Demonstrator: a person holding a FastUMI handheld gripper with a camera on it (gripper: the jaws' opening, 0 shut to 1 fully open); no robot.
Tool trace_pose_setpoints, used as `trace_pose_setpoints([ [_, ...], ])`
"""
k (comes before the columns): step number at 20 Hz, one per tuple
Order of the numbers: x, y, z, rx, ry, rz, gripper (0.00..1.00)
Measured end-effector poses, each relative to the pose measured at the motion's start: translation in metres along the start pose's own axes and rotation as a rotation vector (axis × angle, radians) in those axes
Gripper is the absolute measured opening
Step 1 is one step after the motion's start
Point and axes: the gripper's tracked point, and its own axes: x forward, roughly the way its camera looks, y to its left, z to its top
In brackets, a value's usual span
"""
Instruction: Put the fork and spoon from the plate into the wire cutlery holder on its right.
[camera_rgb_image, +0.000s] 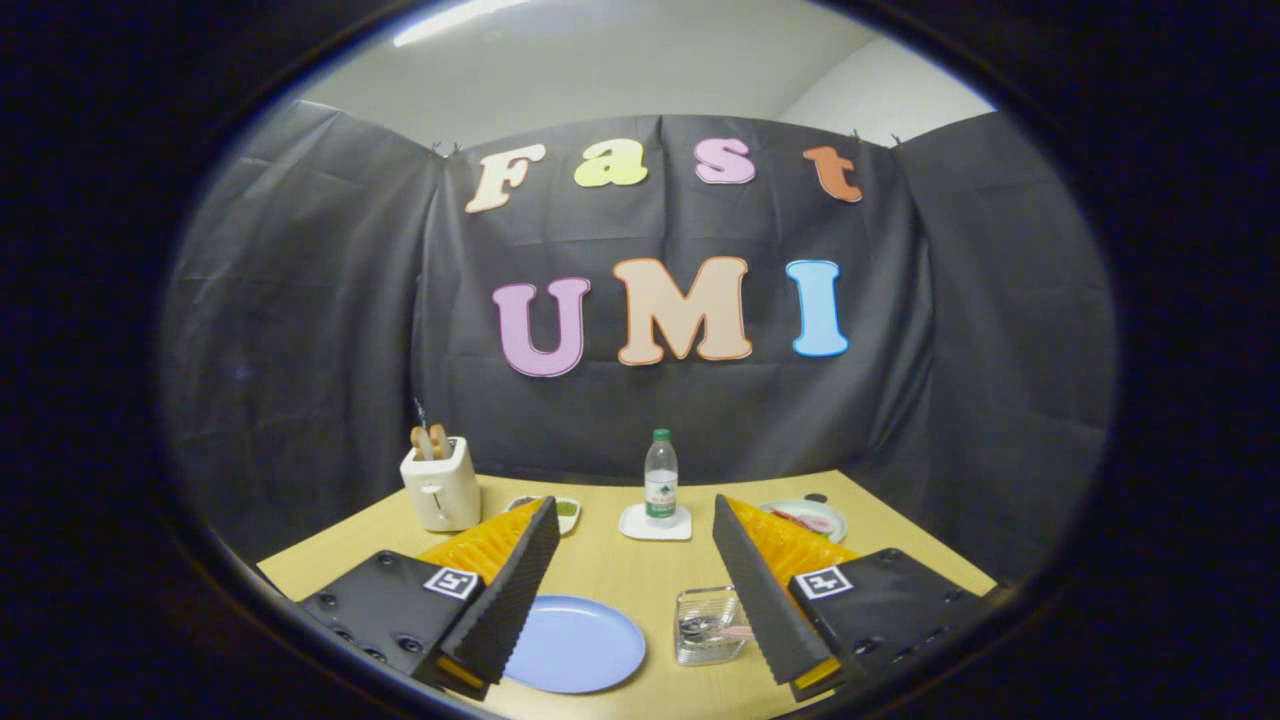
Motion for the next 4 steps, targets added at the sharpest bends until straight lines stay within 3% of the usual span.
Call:
trace_pose_setpoints([
  [4, 0.0000, 0.0020, 0.0130, 0.006, -0.026, -0.004, 0.98],
])
